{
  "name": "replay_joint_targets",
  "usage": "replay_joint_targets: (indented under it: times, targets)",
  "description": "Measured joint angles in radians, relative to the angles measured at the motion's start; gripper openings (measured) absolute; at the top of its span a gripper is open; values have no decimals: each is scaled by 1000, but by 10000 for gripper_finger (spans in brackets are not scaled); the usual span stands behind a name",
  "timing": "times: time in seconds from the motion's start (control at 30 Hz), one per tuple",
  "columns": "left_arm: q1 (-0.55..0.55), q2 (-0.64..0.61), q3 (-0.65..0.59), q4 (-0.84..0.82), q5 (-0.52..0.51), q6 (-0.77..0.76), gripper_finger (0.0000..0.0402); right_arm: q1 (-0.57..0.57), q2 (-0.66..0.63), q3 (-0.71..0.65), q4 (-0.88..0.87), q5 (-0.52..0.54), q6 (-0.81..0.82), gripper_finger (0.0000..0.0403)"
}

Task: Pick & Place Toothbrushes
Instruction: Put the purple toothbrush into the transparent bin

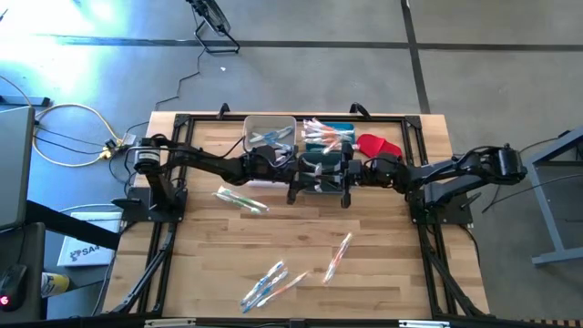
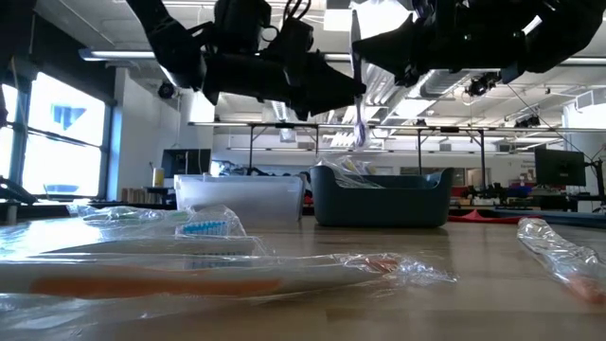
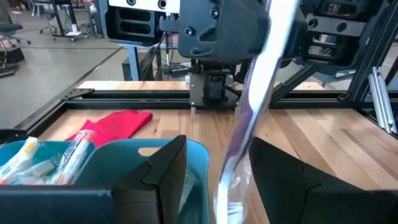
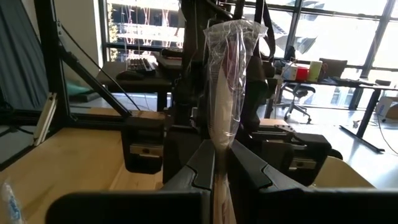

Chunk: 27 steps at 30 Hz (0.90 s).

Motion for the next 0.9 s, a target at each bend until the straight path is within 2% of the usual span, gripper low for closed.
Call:
replay_joint_targets:
  times: [0.6,0.7,0.9]
  targets:
    - [0,0,1,-23,3,0,169,-4,0,0,-7,0,-1,15]
    - [0,0,1,-30,3,0,151,-4,0,0,-8,0,-1,15]
    - [0,-1,1,-32,3,0,85,-4,0,0,-8,0,-1,15]
